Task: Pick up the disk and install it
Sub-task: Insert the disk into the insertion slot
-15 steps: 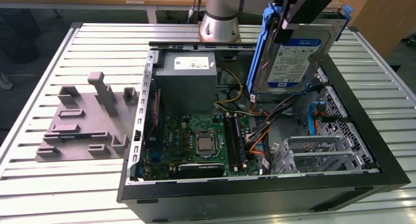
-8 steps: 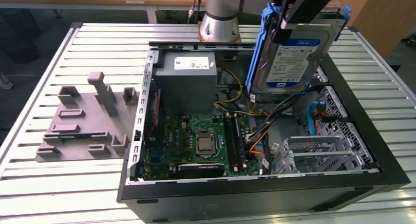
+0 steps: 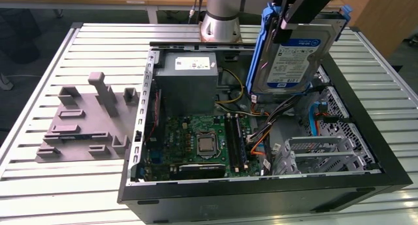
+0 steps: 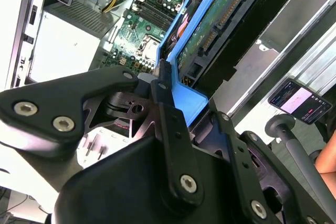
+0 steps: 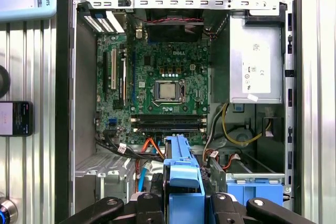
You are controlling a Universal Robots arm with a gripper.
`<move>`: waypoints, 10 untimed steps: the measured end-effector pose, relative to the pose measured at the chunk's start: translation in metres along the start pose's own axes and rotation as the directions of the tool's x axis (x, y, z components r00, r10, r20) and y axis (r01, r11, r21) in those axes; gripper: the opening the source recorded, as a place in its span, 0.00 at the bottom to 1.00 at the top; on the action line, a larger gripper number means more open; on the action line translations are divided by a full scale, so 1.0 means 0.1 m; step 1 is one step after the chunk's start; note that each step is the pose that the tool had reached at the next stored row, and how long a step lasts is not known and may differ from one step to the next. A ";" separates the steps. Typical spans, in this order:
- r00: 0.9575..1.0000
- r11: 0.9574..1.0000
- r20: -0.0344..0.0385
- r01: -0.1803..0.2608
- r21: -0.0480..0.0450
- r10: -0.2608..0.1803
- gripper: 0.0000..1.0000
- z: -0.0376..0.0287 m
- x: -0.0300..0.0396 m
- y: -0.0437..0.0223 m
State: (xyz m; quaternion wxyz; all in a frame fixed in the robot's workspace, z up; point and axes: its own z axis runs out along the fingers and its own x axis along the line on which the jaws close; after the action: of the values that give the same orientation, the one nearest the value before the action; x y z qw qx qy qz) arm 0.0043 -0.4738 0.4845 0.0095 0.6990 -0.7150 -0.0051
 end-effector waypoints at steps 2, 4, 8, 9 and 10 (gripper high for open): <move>1.000 1.000 0.000 0.000 0.000 0.000 0.36 0.000 0.000 0.004; 1.000 1.000 0.000 0.000 0.000 0.000 0.36 0.000 0.000 0.008; 1.000 1.000 0.000 0.000 0.000 0.000 0.36 0.001 0.001 0.016; 1.000 1.000 0.000 0.000 0.000 0.000 0.36 0.001 0.001 0.018; 1.000 1.000 0.000 0.000 0.000 0.000 0.36 0.001 0.001 0.020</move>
State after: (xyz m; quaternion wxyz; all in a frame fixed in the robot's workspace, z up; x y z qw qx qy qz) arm 0.0023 -0.4738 0.4845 0.0094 0.6990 -0.7150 -0.0052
